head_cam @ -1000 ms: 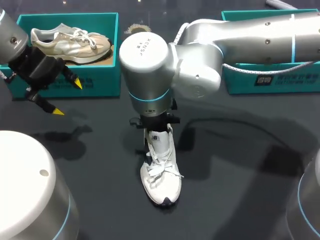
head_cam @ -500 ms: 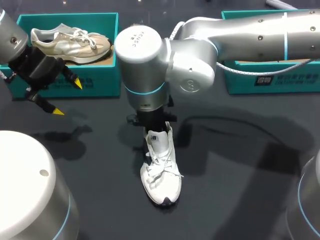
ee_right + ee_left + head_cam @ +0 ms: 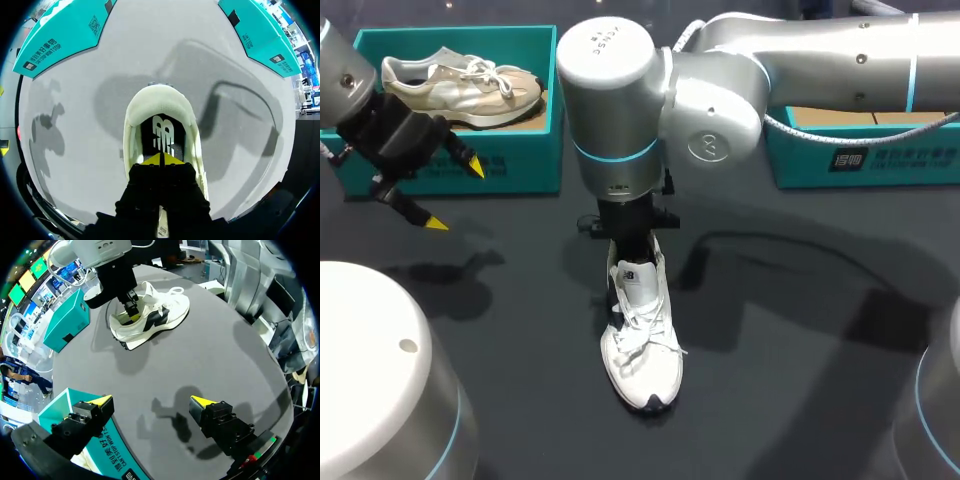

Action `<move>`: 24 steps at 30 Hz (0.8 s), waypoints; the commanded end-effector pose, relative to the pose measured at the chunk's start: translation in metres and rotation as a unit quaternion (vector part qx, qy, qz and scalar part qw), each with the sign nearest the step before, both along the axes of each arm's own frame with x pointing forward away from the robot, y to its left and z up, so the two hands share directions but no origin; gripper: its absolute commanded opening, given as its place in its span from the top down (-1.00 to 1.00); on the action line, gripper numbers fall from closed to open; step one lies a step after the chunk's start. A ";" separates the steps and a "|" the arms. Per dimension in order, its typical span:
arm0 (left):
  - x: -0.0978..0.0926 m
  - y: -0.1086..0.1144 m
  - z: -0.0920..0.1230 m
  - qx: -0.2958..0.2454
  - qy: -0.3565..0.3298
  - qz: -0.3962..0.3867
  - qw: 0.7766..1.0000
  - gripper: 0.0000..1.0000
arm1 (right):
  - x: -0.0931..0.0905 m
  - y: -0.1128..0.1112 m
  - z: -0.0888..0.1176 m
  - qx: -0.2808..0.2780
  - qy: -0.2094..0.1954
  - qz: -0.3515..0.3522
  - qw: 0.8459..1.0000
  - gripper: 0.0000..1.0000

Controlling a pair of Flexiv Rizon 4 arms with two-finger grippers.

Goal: Take the shoe out of the shoebox, open the shoe tongue, remove and reinsert the insole, then place the shoe into the shoebox

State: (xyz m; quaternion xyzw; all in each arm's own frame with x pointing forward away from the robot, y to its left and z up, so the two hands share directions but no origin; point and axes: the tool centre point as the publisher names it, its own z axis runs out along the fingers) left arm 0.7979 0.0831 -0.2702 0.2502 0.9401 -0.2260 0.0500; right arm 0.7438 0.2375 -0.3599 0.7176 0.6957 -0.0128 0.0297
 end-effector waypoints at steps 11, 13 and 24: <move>-0.001 0.000 0.000 0.001 -0.001 0.000 1.000 -1.00 | -0.019 0.009 0.003 -0.013 0.023 -0.007 1.000 0.84; -0.001 0.000 0.000 0.001 -0.001 0.000 1.000 -1.00 | -0.022 0.008 0.004 -0.018 0.025 -0.010 0.999 0.76; -0.001 0.000 0.000 0.001 -0.001 0.000 1.000 -1.00 | -0.026 0.005 0.005 -0.033 0.029 -0.018 0.999 0.19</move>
